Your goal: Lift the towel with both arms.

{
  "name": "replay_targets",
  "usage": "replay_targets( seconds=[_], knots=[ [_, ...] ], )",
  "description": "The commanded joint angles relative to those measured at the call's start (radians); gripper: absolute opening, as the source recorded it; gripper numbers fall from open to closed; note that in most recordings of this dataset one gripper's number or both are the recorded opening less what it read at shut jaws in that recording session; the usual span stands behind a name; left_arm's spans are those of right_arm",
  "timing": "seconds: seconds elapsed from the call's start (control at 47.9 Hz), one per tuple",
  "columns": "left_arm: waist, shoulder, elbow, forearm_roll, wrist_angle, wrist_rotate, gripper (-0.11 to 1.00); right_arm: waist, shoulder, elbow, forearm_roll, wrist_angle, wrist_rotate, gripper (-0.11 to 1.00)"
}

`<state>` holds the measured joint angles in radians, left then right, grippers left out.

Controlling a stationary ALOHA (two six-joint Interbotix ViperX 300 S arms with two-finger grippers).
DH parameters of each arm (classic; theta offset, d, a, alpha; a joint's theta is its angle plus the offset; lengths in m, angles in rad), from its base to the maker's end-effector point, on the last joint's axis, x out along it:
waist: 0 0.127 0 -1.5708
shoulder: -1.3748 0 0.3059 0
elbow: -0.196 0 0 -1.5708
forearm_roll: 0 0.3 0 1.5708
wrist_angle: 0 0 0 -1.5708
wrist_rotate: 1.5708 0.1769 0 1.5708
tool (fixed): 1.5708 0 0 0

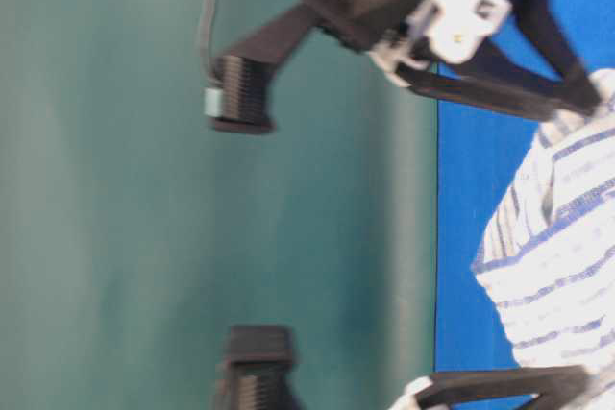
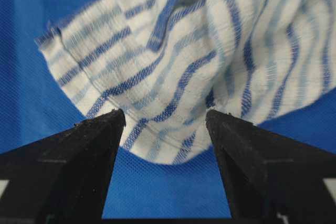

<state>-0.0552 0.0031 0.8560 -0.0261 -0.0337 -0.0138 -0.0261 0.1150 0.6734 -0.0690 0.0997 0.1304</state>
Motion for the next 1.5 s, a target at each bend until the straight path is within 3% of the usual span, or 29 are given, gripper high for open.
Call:
replay_targets(
  seconds=[0.0, 0.23, 0.355, 0.417, 0.605, 0.689, 0.898, 1.085, 1.482],
  knots=[
    [-0.009, 0.025, -0.012, 0.0, -0.031, 0.0, 0.92, 0.005, 0.012, -0.014, 0.003, -0.02, 0.002, 0.66],
    [-0.009, 0.048, -0.011, 0.0, -0.035, 0.002, 0.9, 0.005, 0.023, -0.012, 0.003, -0.023, 0.002, 0.66],
    [-0.008, 0.048, -0.014, 0.0, -0.021, 0.0, 0.82, 0.005, 0.028, -0.017, 0.0, -0.025, 0.002, 0.63],
    [-0.008, 0.049, -0.015, -0.002, -0.009, 0.002, 0.7, 0.005, 0.029, -0.018, -0.002, -0.025, -0.002, 0.55],
    [-0.002, 0.048, -0.015, 0.0, 0.031, 0.002, 0.19, 0.005, 0.029, -0.018, -0.002, -0.025, -0.002, 0.04],
    [0.008, 0.043, -0.015, -0.002, 0.041, 0.002, 0.04, 0.006, 0.029, -0.018, 0.0, -0.025, 0.0, 0.02],
    [0.018, -0.034, -0.026, -0.002, 0.104, 0.002, 0.03, 0.006, -0.014, -0.018, 0.011, -0.02, 0.003, 0.02],
    [0.034, -0.181, -0.075, -0.002, 0.249, 0.0, 0.03, 0.005, -0.14, -0.025, 0.017, 0.002, 0.011, 0.02],
    [0.067, -0.451, -0.272, -0.002, 0.492, 0.0, 0.03, -0.005, -0.402, -0.17, 0.003, 0.276, 0.009, 0.02]
  ],
)
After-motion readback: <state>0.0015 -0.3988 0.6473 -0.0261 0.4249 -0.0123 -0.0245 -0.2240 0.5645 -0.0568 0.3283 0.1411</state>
